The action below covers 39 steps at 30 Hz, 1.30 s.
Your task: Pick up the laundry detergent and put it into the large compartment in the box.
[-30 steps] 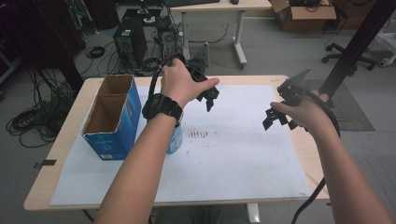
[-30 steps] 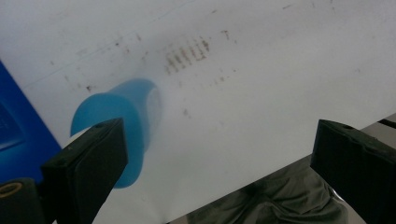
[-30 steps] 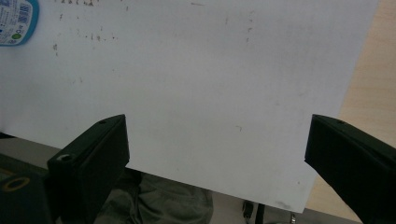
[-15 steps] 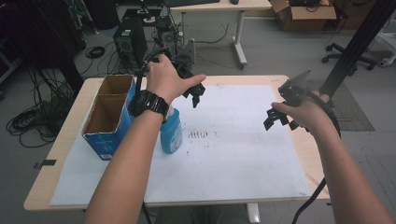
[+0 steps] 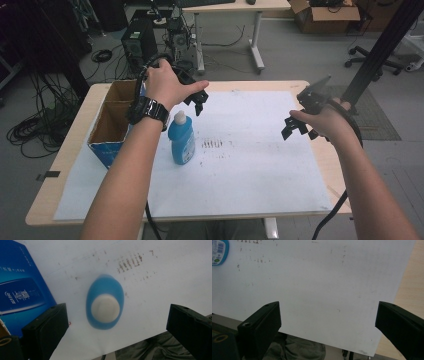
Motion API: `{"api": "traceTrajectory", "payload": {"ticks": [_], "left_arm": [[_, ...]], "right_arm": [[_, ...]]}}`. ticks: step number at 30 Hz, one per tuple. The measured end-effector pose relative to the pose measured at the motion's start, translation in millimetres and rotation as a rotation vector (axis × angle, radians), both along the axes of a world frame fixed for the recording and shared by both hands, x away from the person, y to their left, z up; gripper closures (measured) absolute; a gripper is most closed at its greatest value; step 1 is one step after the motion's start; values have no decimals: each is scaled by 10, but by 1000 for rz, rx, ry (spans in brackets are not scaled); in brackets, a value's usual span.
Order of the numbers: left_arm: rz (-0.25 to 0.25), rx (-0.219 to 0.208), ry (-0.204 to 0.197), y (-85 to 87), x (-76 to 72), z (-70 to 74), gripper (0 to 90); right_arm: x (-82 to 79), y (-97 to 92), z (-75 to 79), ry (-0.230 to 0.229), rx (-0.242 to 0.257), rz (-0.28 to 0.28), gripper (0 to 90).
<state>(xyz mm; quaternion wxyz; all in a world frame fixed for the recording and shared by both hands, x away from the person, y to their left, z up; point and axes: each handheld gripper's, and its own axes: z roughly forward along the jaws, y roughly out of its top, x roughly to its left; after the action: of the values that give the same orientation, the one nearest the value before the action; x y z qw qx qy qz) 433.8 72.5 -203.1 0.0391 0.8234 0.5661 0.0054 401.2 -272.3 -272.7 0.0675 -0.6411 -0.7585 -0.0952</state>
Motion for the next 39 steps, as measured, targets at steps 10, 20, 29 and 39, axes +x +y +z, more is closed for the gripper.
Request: {"api": "traceTrajectory", "payload": {"ticks": [10, 20, 29, 39], "left_arm": [[6, 12, 9, 31, 21, -111, 44], [-7, 25, 16, 40, 21, -273, 49], [-37, 34, 22, 27, 21, -423, 55], [-59, 51, 30, 2, 26, -577, 61]], "right_arm": [[11, -6, -32, 4, 1, -1, 65], [6, -5, -81, 5, 4, 5, 65], [4, -13, -120, 8, 3, 8, 65], [17, -4, -163, 14, 4, 7, 65]]}}
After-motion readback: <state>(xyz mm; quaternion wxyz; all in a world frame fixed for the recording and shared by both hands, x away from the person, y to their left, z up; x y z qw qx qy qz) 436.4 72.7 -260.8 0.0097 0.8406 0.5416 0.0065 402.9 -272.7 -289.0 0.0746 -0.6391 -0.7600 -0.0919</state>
